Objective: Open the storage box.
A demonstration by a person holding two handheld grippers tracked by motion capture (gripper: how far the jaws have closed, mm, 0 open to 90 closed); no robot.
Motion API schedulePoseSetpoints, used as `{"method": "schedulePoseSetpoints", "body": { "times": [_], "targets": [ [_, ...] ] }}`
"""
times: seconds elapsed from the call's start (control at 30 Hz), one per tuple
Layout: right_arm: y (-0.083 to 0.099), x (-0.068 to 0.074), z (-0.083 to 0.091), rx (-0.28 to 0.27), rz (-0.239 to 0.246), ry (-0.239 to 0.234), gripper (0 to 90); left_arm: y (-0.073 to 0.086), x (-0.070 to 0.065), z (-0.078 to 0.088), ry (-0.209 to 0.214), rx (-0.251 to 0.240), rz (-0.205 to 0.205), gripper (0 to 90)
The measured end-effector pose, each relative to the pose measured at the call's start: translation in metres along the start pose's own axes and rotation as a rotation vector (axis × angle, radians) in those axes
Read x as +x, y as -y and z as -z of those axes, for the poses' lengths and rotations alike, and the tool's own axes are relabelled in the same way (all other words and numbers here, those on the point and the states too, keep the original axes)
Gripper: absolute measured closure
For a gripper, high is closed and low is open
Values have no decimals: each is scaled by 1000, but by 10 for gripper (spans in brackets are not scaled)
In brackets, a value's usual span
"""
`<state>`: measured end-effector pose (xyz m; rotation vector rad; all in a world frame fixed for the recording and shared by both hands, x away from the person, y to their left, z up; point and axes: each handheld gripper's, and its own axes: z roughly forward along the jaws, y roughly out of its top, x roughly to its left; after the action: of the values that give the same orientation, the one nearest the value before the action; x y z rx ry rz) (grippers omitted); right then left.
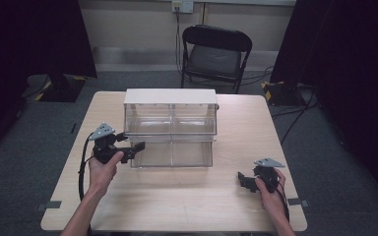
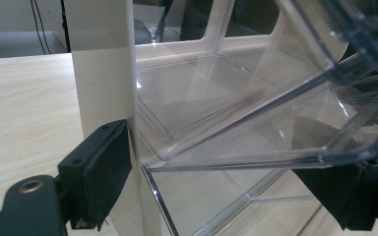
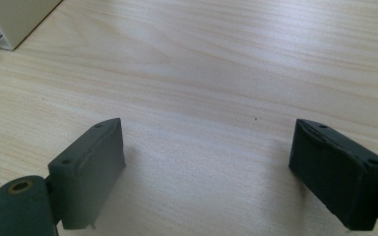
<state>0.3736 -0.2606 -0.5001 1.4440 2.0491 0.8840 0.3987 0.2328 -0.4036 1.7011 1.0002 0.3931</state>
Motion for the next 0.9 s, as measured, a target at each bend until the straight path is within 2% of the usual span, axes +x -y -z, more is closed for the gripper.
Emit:
{"method": "schedulePoseSetpoints", "body": {
  "times": [0.9],
  "targets": [
    [0, 0, 0, 0, 0, 0, 129, -1, 0, 0, 2, 6, -1, 152]
  ]
}}
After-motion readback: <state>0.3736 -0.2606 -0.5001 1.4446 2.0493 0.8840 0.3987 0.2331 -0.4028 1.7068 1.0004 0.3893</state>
